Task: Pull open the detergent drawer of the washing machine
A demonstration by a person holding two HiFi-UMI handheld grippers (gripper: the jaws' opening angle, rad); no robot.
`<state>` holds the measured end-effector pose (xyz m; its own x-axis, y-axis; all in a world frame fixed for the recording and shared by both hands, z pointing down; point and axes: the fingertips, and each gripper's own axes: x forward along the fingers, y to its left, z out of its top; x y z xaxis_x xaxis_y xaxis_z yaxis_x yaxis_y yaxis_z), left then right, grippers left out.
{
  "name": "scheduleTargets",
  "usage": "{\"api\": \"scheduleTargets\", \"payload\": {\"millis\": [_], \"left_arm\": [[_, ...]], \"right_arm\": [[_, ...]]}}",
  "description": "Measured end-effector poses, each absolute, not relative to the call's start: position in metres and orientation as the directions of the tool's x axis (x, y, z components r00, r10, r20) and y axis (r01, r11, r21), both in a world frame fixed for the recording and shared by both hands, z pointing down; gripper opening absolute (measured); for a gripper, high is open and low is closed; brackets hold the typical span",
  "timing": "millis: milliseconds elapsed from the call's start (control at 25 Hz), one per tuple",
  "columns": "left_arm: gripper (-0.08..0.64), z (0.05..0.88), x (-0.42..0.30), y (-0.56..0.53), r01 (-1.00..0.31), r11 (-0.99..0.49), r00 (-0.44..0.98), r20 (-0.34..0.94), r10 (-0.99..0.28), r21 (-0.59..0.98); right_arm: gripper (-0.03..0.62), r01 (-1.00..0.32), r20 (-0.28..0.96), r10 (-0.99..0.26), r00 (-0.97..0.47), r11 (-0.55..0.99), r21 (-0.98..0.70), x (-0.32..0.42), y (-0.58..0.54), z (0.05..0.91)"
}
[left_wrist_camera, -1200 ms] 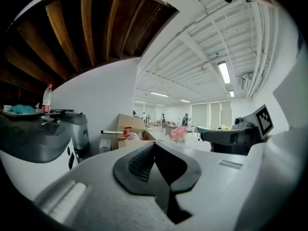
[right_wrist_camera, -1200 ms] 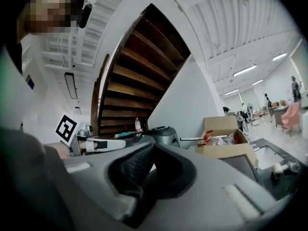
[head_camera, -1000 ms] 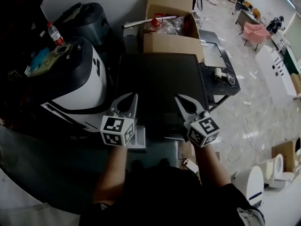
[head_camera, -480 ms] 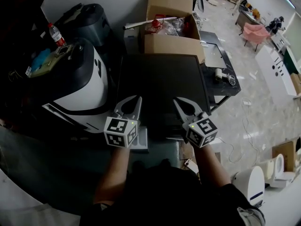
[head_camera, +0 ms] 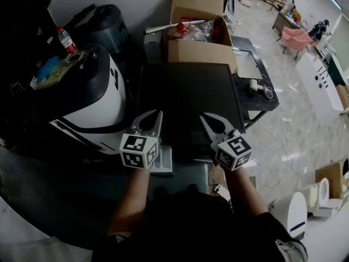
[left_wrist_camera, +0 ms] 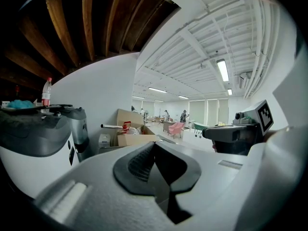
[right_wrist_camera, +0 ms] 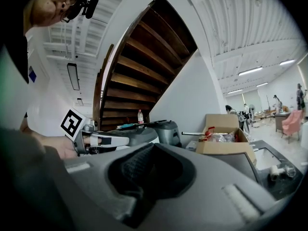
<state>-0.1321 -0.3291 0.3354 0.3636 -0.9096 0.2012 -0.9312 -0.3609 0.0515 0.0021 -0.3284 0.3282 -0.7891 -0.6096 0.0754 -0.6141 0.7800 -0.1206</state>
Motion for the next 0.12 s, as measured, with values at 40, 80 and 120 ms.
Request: {"api": "scheduleTargets", "payload": {"millis": [40, 80, 120], "left_arm": [[0.009, 0.3362, -0.1317, -0.3283, -0.931, -0.362, 0.365, 0.203, -0.909, 0.052], [0.009, 0.3369, -0.1311, -0.3273, -0.930, -0.364, 0.367, 0.204, -0.908, 0.053], [0.009, 0.3376, -0.1305, -0.3262, -0.929, -0.365, 0.368, 0.205, -0.907, 0.054]], "right_arm": [[0.002, -0.614, 0.077, -0.609, -0.789, 0.780, -0.121, 0.0021, -0.3273, 0.3287], [0.001, -0.614, 0.080, -0.609, -0.789, 0.780, -0.122, 0.0024, -0.3262, 0.3295], [0.002, -0.615, 0.083, -0.609, -0.789, 0.779, -0.123, 0.0027, -0.3251, 0.3305]]}}
